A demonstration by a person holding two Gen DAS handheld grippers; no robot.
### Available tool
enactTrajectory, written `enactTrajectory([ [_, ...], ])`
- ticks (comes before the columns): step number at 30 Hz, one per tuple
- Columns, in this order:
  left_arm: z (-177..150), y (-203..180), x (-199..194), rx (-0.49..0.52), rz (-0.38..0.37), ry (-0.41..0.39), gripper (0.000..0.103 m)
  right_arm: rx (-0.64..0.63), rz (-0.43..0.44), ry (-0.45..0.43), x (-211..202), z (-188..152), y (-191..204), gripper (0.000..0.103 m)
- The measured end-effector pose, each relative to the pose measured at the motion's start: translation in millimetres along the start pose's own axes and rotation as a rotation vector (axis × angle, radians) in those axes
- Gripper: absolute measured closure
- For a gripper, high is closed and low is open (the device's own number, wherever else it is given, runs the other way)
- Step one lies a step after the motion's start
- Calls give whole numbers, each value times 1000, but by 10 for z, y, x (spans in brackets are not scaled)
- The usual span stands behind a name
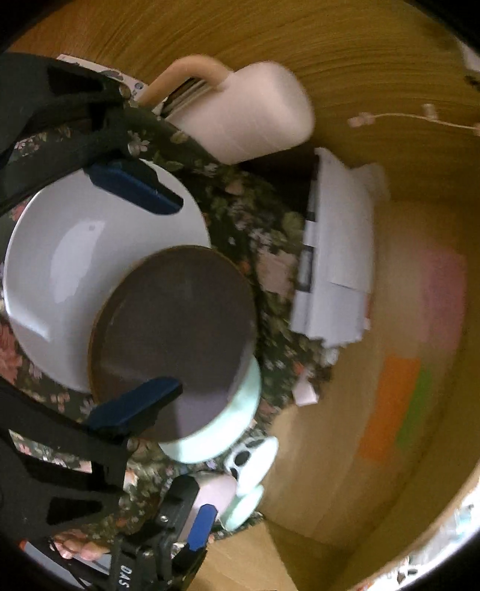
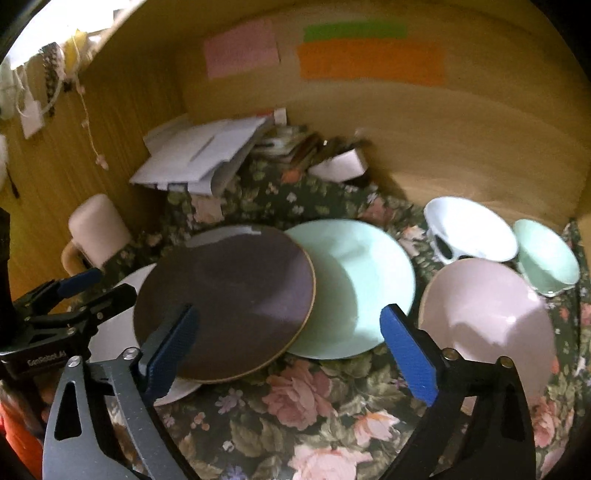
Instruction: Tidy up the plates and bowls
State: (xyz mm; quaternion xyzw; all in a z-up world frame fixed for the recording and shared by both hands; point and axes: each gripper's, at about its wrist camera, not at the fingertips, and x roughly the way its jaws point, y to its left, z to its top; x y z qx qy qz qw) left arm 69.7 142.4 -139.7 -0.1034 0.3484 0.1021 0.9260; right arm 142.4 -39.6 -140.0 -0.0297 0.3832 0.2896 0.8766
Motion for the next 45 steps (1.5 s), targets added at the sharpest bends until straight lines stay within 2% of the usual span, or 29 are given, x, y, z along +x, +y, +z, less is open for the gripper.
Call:
enactTrajectory([
  [4,-31,128,206,-15,4,58,17,3,22,79,263,29,-40,19],
  [7,-53,182,300,-12,8,87,19,12,40,129,420,60,-94,30],
  [10,-59,219,362,-15,-1,108,23,12,38,149,522,94,-150,36],
  [15,-47,243,451,-23,-15,139,35,15,21,176,655,153,-209,52],
  [20,-44,241,522,-25,-28,163,46,37,41,200,773,189,-273,62],
  [23,-44,254,564,-39,-42,182,52,43,55,210,812,200,-278,63],
  [29,-58,251,620,-45,-59,202,57,42,75,223,864,192,-269,63],
  [34,-67,221,648,-41,-80,205,62,53,107,224,916,189,-235,68],
  [45,-45,189,615,-40,-63,190,63,54,114,207,877,179,-225,71],
])
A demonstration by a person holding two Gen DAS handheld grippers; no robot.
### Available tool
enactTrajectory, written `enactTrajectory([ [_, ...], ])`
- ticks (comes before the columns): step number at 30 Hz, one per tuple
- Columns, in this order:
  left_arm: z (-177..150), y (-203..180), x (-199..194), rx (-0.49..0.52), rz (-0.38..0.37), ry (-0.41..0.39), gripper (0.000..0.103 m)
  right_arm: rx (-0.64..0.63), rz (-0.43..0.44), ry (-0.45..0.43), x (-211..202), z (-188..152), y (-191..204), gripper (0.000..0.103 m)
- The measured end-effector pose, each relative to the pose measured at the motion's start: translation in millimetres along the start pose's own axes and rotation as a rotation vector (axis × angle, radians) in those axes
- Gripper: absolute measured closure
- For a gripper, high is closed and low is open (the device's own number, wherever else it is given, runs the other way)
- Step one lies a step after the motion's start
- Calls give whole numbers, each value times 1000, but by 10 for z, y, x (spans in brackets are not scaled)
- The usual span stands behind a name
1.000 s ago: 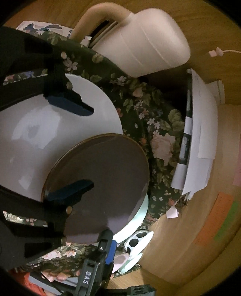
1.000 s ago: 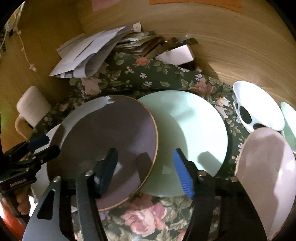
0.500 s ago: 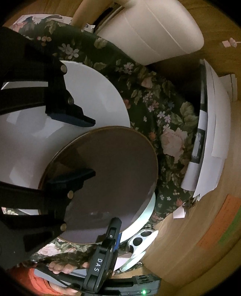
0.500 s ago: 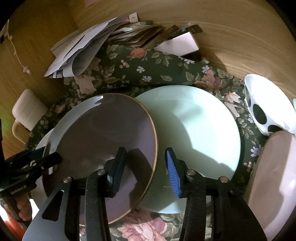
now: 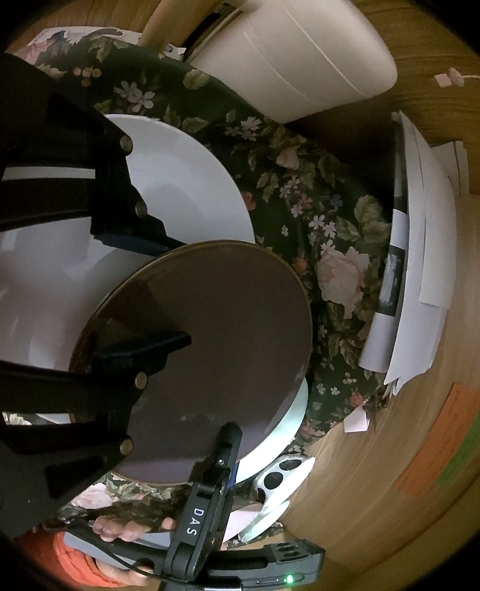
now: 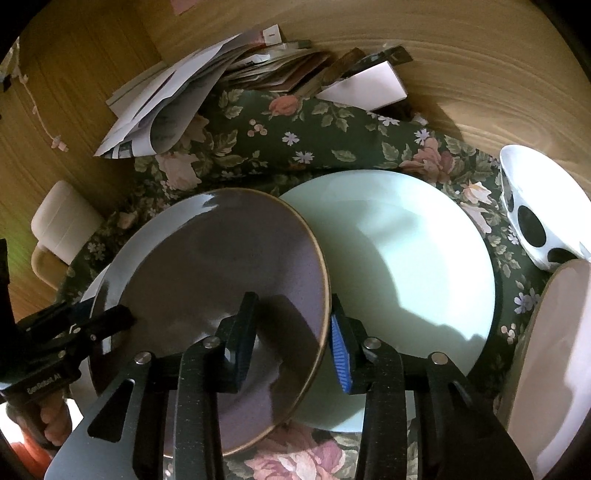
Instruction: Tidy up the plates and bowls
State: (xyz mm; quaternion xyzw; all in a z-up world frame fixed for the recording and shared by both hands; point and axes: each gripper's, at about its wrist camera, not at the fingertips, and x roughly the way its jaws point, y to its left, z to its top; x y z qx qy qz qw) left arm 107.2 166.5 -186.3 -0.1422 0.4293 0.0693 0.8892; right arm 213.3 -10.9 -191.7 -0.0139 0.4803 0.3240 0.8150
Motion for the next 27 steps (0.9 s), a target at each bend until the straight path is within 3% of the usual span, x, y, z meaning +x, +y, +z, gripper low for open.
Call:
enactTrajectory([
  [11,-28,72,-55,-61,-41,-1,63,-22,-16,-28,-133,-114,78,72],
  [27,-127,-120,-240,-11,-59,-39,63,-6,-48,-85,-499,-365,40,72],
])
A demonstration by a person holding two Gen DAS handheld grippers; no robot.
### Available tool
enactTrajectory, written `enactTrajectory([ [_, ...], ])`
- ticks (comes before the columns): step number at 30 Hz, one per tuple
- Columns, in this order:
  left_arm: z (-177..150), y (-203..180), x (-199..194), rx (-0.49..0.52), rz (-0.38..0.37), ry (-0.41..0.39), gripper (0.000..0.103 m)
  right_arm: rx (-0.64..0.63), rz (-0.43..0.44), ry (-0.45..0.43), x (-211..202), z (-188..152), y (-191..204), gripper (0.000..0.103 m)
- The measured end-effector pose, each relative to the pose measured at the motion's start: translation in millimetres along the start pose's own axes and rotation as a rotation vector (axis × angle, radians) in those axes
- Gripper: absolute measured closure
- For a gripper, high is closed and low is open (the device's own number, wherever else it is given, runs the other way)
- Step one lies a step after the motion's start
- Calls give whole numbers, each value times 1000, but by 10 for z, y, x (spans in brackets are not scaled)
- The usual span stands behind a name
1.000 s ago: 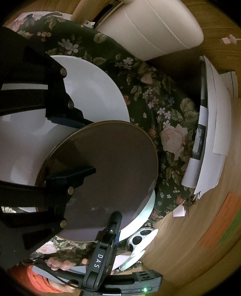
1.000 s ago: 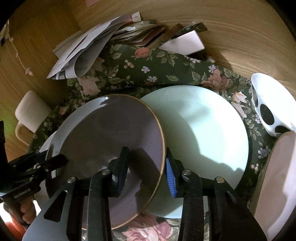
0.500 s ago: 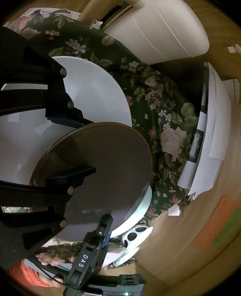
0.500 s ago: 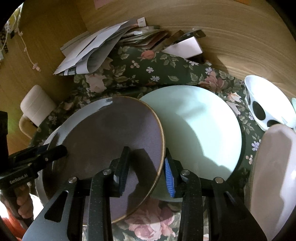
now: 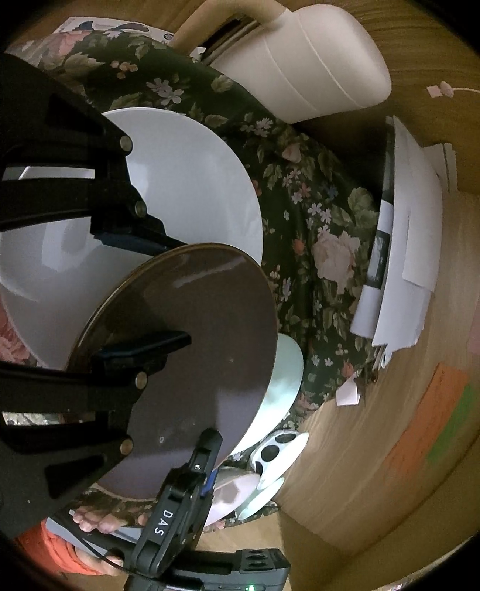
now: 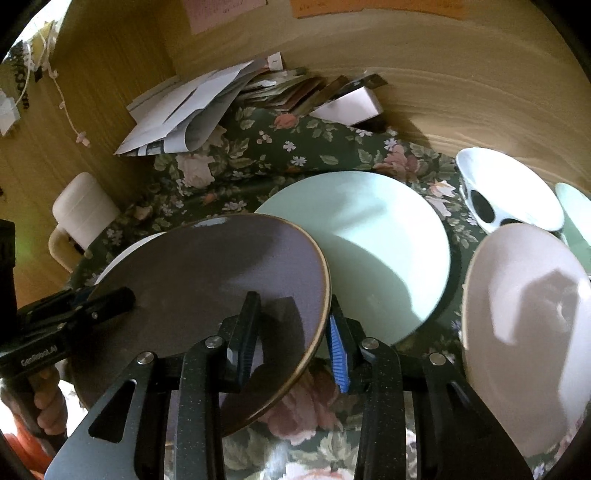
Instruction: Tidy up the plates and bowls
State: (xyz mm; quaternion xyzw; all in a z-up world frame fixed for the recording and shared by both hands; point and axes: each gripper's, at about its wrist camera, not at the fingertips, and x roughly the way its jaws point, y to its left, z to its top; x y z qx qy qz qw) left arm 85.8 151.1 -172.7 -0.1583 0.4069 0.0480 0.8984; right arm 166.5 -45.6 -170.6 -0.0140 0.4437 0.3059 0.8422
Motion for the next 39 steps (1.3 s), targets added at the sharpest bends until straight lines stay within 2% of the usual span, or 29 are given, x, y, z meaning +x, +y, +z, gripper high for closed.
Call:
enactTrajectory([
  [26,-217,-542,-351,103,-63,-49,63,71,-54,-83,-715,-423,-186,72],
  [39,-371,-775,-329,146,-104,-21,63,121,-91,-76,-905,-716,-342,72],
])
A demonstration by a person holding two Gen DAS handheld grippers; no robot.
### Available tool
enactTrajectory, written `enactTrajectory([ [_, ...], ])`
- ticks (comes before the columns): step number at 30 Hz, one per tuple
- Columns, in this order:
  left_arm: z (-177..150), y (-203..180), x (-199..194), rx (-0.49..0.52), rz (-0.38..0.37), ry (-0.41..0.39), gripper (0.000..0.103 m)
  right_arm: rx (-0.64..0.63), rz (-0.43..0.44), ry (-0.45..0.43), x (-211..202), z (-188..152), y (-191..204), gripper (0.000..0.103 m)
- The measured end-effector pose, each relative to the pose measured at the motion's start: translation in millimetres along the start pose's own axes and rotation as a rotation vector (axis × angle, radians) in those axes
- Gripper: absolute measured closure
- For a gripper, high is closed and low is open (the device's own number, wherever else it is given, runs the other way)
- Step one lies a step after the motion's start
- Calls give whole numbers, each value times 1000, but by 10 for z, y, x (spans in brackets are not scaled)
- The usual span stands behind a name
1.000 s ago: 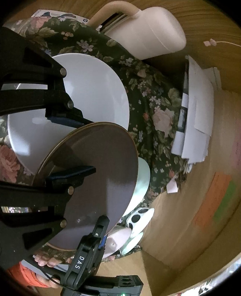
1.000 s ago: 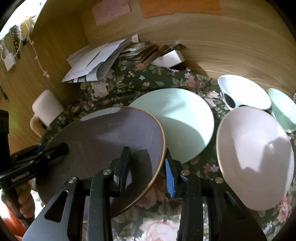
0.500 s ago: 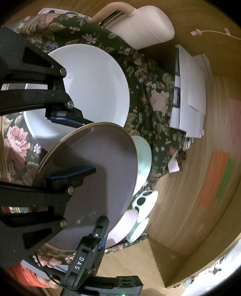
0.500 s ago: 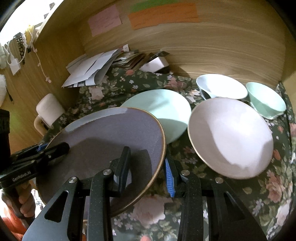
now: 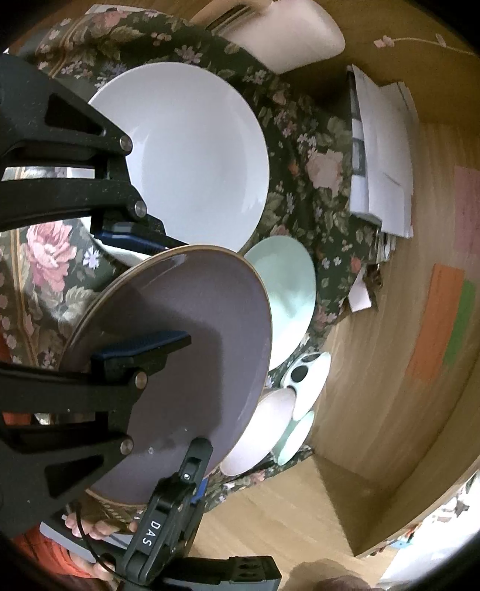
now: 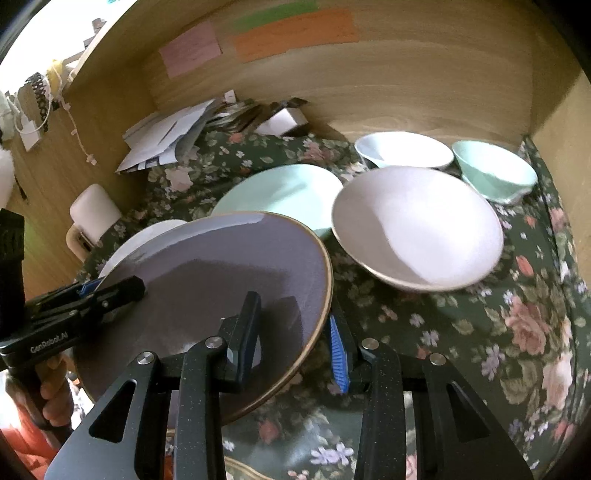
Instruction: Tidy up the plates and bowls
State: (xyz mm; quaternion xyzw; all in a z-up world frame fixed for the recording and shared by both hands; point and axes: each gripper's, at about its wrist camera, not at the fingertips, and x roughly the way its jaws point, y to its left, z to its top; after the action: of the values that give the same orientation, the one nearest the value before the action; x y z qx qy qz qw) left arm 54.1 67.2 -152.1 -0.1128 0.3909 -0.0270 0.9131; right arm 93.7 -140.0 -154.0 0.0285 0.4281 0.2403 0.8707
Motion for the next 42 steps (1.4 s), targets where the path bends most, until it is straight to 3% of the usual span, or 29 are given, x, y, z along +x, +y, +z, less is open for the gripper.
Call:
enactTrajectory([
  [28,-263,-360,532,47,-24,145,63,90,-46,111,180,-317,-452,72],
  [42,-307,-375,631,48,-10,159,63,32,-82,127,214,-269,-412,69],
])
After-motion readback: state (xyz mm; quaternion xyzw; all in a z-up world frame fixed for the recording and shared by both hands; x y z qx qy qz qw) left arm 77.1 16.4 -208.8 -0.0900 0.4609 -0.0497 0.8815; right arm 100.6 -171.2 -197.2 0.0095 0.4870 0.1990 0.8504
